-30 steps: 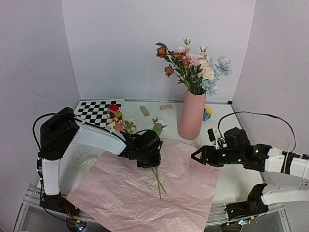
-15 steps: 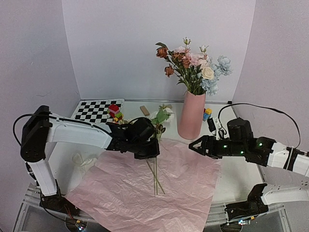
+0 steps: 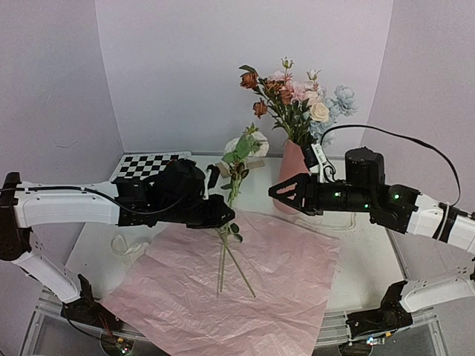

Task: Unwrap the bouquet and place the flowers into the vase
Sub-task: Pick up the fake flower from the wrapping paper.

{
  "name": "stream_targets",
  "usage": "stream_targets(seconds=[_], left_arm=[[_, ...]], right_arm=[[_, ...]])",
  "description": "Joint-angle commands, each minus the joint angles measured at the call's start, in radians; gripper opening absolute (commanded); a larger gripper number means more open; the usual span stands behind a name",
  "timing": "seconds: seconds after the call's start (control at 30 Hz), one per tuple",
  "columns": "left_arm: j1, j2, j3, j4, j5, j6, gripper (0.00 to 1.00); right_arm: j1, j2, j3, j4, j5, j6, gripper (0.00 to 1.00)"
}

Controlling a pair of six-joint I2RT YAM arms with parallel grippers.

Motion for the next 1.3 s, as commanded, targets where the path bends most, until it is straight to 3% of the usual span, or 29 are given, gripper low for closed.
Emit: stream_targets(seconds=[0.0, 0.33, 0.57, 0.83, 1.13, 1.27], left_arm=[[-0.004, -0.143, -0.026, 0.102, -0.026, 0.059, 0.01], [-0.005, -0.355, -0.122, 0.249, -0.001, 0.113, 0.02], [-0.005, -0.409, -0.132, 0.347, 0.104, 0.149, 0.02], [-0.004, -0.408, -0.113, 0.383, 0.185, 0.161, 0.02], [-0.004, -0.418, -0.115, 0.396, 0.209, 0.154, 0.02], [-0.004, -0.413, -0.110, 0.399, 0.220, 0.153, 0.02]], right_arm=[[0.043, 0.046, 0.115, 0.070, -0.036, -0.032, 0.66], [0.089, 0.177, 0.362, 0.072, -0.048, -0.082, 0.58], [0.120, 0.257, 0.507, 0.078, -0.068, -0.108, 0.68], [0.137, 0.353, 0.615, 0.078, -0.082, -0.113, 0.68], [0.139, 0.390, 0.643, 0.078, -0.082, -0.106, 0.59], [0.140, 0.400, 0.655, 0.078, -0.082, -0.098, 0.43]])
